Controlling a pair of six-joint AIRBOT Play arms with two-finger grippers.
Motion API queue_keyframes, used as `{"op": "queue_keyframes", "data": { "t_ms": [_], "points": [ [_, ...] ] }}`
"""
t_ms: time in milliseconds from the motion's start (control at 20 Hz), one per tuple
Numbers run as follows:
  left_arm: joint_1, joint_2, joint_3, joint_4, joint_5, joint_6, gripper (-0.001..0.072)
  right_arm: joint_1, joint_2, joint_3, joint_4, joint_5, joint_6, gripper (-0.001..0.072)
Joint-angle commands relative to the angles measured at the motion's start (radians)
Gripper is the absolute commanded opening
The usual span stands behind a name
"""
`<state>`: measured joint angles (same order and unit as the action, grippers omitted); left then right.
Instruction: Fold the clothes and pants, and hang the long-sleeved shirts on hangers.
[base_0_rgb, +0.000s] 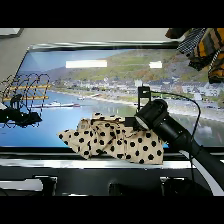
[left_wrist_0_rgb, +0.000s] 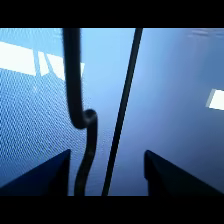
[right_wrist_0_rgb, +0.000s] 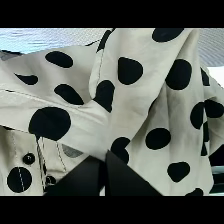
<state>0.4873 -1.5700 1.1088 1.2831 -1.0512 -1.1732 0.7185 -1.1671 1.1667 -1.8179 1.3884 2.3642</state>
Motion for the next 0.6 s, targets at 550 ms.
{"op": "queue_keyframes", "data": {
  "t_ms": [550],
  "points": [
    [-0.053,0.056,0.231,-0.02,-0.079,-0.001,0.0018,0.0,0.001,0.0,-0.026,0.027,-0.001,0.0018]
  ]
}}
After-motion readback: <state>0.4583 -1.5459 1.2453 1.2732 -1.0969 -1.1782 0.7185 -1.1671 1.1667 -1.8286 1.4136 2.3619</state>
